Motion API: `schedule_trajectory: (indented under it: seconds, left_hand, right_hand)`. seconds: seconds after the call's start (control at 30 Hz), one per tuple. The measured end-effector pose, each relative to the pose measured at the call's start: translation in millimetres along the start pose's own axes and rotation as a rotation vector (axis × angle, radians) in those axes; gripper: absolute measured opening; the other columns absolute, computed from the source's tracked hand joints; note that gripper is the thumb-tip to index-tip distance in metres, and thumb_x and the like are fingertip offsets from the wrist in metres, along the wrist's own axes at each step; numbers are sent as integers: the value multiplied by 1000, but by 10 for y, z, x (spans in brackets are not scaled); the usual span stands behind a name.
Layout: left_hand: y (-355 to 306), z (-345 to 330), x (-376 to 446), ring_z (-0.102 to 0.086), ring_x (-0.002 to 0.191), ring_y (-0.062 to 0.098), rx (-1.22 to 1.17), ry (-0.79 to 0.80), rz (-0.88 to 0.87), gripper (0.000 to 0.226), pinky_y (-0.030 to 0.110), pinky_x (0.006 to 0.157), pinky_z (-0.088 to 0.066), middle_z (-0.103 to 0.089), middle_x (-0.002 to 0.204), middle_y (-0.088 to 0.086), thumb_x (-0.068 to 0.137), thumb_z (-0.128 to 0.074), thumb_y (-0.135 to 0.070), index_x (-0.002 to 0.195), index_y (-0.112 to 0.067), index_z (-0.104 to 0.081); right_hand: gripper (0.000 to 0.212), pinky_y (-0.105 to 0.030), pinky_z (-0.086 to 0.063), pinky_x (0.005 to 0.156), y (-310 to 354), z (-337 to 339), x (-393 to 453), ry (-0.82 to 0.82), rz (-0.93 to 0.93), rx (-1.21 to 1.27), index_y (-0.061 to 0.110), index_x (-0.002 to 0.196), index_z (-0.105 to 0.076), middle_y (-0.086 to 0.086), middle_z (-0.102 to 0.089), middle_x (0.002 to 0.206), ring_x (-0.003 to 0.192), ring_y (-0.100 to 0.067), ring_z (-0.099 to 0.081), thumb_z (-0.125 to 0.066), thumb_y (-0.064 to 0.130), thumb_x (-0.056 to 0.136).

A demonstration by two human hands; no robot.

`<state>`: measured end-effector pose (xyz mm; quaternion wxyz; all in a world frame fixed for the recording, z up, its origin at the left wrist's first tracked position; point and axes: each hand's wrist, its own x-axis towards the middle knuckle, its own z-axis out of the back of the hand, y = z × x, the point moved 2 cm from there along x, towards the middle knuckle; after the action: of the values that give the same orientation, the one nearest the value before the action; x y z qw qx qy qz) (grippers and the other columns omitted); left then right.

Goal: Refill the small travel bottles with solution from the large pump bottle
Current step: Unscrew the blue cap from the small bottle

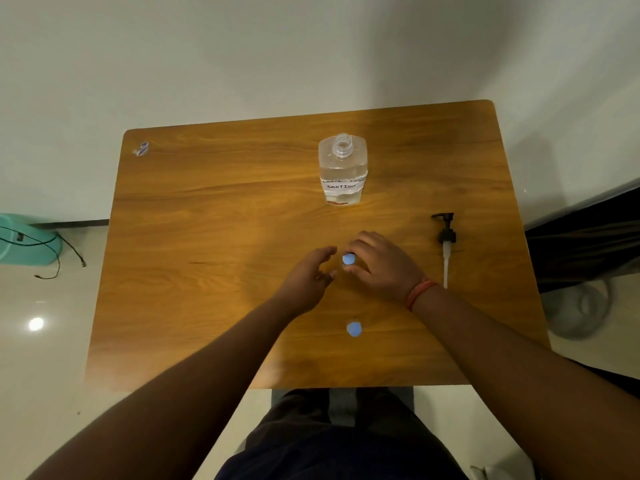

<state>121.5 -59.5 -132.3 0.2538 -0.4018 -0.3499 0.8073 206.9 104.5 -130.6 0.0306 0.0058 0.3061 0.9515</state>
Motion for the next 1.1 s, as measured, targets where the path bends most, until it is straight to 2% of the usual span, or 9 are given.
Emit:
schedule_trajectory:
  seconds: [0.13,0.27,0.37,0.43,0.57,0.63,0.77,0.93,1.1]
  left_hand:
    - [-96,-60,27,-44,143,20,-18,8,-23,51,36,112,-44,-50,152,10,102,-57,-7,150,-11,-43]
    - [-217,-26,60,-46,139,14,-43,13,-52,49,23,105,-41,-53,149,6,102,-56,-8,150,-13,-45]
    - [-354,54,42,-49,123,-4,-85,14,-110,43,3,93,-40,-59,136,-3,102,-55,-5,144,-14,-53]
    - [-493,137,20,-54,113,-6,-93,17,-142,36,-2,86,-40,-63,130,-5,103,-56,-7,138,-14,-58]
    - [-890,393,-23,-60,103,-14,-137,20,-210,31,1,84,-42,-69,121,-7,103,-56,-12,134,-16,-61]
    - [-1137,560,-42,-63,97,-12,-156,4,-251,30,6,82,-45,-71,113,-4,104,-56,-12,133,-13,-61]
    - [-1728,992,-157,-68,106,23,-183,-43,-351,24,40,95,-54,-73,113,12,104,-56,-16,127,-15,-63]
    - [-2488,1563,-389,-71,103,20,-182,-145,-519,23,39,96,-58,-74,112,9,102,-59,-22,122,-13,-66]
    - [-3286,2118,-675,-72,107,23,-217,-178,-658,20,38,94,-60,-72,117,12,103,-59,-19,119,-13,-68]
  right_hand:
    - [27,-26,-39,81,-14,40,11,-14,2,20,12,113,-65,-3,-61,106,97,-17,-54,-66,24,88]
    - [27,-22,-36,78,12,175,44,-45,-5,20,13,114,-65,-2,-60,104,96,-14,-53,-67,24,88]
    - [24,-24,-41,75,93,358,72,-64,12,18,14,111,-65,-2,-61,103,93,-14,-54,-66,24,89]
    - [21,-27,-45,72,182,545,105,-80,26,28,14,106,-66,-2,-62,100,89,-15,-56,-68,25,88]
    - [25,-32,-51,72,386,1070,241,-117,61,14,12,107,-68,-2,-65,99,85,-15,-58,-71,27,87]
    - [25,-35,-52,73,511,1381,343,-150,86,-10,11,108,-68,-3,-66,98,84,-17,-60,-70,26,88]
    - [22,-31,-52,76,863,2109,567,-244,150,-32,11,106,-71,-1,-69,95,83,-13,-60,-66,24,88]
    - [18,-21,-53,82,1337,2970,737,-362,221,-19,13,104,-73,4,-71,97,88,-8,-64,-66,11,88]
    - [20,-15,-49,86,1878,3822,827,-461,264,67,15,104,-74,10,-70,100,96,-4,-64,-62,8,90]
